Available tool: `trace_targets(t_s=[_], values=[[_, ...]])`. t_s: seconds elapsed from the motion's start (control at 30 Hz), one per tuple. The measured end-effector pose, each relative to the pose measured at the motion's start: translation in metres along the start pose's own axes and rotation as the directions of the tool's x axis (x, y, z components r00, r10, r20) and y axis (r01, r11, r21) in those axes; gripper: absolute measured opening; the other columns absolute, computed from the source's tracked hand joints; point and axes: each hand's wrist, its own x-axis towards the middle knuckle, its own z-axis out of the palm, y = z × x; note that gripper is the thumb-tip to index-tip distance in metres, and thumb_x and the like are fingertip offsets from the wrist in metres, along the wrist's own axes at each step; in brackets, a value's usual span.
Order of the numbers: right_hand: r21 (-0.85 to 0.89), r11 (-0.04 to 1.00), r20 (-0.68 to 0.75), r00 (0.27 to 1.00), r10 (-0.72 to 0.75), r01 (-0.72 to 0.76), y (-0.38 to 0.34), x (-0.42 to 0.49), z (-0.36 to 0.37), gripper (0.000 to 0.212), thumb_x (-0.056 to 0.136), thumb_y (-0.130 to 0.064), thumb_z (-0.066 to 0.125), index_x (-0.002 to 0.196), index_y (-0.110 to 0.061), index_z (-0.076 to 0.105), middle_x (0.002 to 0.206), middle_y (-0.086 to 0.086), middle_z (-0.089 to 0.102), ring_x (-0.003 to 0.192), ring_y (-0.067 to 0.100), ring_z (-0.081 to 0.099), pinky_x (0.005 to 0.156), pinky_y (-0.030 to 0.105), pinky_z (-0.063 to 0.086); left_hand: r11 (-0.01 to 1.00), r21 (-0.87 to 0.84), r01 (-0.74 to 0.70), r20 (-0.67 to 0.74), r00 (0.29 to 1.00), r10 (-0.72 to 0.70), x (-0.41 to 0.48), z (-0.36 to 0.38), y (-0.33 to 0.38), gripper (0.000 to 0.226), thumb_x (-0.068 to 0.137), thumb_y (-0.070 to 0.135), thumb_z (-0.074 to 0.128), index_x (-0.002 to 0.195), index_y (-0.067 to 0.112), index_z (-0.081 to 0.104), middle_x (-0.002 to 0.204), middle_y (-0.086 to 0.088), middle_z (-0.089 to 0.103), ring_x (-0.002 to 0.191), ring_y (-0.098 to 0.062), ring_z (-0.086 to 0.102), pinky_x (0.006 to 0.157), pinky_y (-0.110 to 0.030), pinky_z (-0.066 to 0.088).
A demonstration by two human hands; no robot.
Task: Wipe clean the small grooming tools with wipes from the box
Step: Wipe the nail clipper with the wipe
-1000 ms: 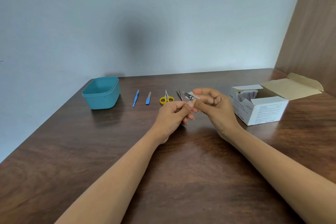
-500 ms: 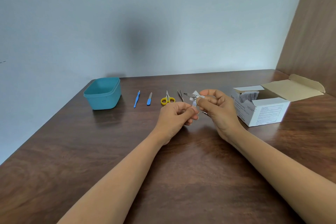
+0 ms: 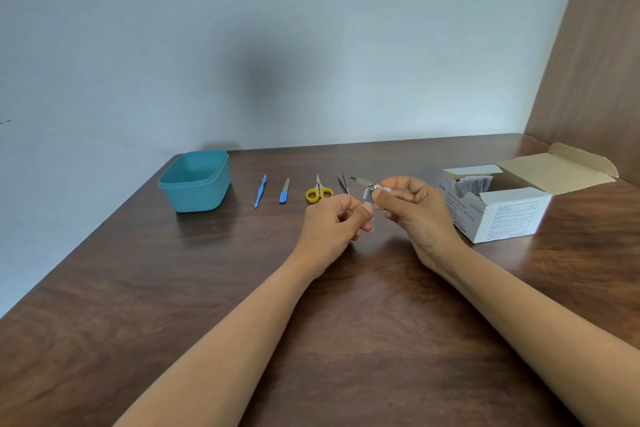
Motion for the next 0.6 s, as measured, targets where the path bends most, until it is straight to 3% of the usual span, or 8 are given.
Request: trace_targets(t_s=[0.23, 0.43, 0.6], values=[[0.103, 0.994, 0.039, 0.999, 0.036, -0.04, 0.003, 0.0019, -0.0002, 0.02, 0.081, 0.002, 0.066, 0.092, -0.013, 0.062, 0.071, -0.002, 0.072, 0.067, 0.006, 0.062, 0.063, 0.017, 0.048, 1.0, 0.029, -0.009, 0.033, 0.999, 0.008, -0.0002, -0.0004, 0.0009, 0.015, 0.092, 0.018, 0.061, 0.08, 0.01, 0.066, 0.065, 0.005, 0.068, 0.052, 0.0, 0.051, 0.057, -0.01, 0.045], [-0.009, 1.0, 0.003, 1.0, 0.016, -0.016, 0.001, 0.0007, 0.0002, 0.017, 0.079, -0.002, 0.071, 0.083, -0.014, 0.059, 0.065, -0.002, 0.071, 0.059, 0.002, 0.06, 0.061, 0.017, 0.044, 1.0, 0.018, -0.009, 0.023, 1.0, 0.008, 0.0005, -0.0005, 0.0009, 0.016, 0.092, 0.015, 0.06, 0.077, 0.016, 0.066, 0.065, 0.004, 0.067, 0.051, 0.0, 0.05, 0.056, -0.01, 0.044], [0.081, 0.997, 0.024, 1.0, -0.012, 0.01, 0.0013, 0.0005, -0.0001, 0.022, 0.079, 0.005, 0.067, 0.09, -0.013, 0.06, 0.065, -0.006, 0.071, 0.064, 0.001, 0.063, 0.064, 0.015, 0.048, 1.0, 0.011, 0.004, 0.042, 0.999, -0.005, 0.0001, -0.0003, 0.0018, 0.015, 0.092, 0.016, 0.061, 0.081, 0.009, 0.067, 0.064, 0.004, 0.066, 0.051, 0.0, 0.049, 0.056, -0.009, 0.044]])
